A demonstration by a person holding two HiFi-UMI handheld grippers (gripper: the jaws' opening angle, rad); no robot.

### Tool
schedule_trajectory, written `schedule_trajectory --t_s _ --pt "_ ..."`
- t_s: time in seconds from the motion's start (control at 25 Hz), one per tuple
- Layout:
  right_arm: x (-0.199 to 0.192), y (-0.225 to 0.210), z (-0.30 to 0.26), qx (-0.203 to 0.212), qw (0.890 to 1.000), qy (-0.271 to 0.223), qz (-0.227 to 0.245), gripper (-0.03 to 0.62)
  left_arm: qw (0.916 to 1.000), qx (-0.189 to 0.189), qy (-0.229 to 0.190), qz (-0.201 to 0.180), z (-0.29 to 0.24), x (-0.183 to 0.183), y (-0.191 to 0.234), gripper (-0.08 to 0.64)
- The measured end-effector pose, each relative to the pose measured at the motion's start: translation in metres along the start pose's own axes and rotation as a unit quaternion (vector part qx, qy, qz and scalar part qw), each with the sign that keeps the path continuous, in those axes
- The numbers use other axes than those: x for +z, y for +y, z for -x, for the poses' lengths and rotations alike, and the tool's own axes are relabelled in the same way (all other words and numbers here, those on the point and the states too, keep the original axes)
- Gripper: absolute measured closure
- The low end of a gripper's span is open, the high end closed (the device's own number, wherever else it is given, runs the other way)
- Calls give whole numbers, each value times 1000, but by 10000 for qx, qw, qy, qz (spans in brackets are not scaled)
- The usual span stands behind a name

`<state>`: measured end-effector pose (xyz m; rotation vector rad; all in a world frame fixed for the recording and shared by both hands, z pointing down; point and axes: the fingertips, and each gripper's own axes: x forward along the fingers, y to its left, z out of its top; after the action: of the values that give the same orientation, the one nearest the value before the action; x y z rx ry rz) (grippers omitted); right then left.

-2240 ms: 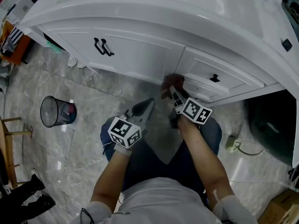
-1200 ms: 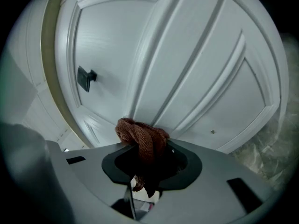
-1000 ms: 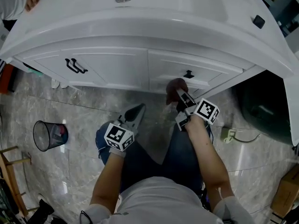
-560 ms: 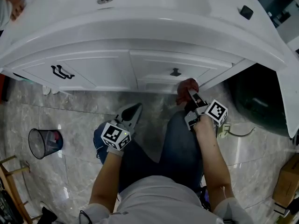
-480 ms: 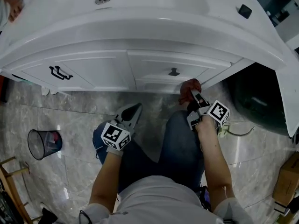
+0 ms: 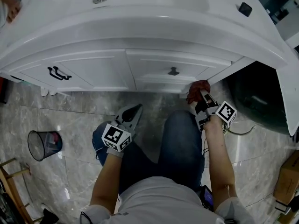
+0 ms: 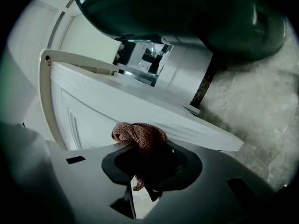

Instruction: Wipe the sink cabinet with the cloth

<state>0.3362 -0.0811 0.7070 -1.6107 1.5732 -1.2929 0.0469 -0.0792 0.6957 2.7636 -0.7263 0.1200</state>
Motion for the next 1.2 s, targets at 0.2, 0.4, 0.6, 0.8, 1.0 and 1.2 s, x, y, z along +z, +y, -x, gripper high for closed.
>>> schedule_trajectory --t_s 0.2,0.4,0.6,0.8,1.0,1.2 --pt "-3 -6 -2 -20 10000 44 -10 477 9999 -9 61 -90 6 1 -1 549" --pt "-6 -14 -5 -54 9998 111 172 476 10000 60 50 -9 13 2 3 549" --pt "-23 -54 -18 -313 9989 322 101 477 9999 119 -21 46 17 6 6 549" --pt "-36 -90 -25 -689 9955 579 313 477 9998 200 21 67 22 7 6 549" --pt "-50 -129 -36 -1083 9888 906 480 477 9996 243 108 -12 30 9 3 549" --pt "-64 -165 -43 -1460 9804 1168 620 477 9994 322 60 74 40 12 5 549"
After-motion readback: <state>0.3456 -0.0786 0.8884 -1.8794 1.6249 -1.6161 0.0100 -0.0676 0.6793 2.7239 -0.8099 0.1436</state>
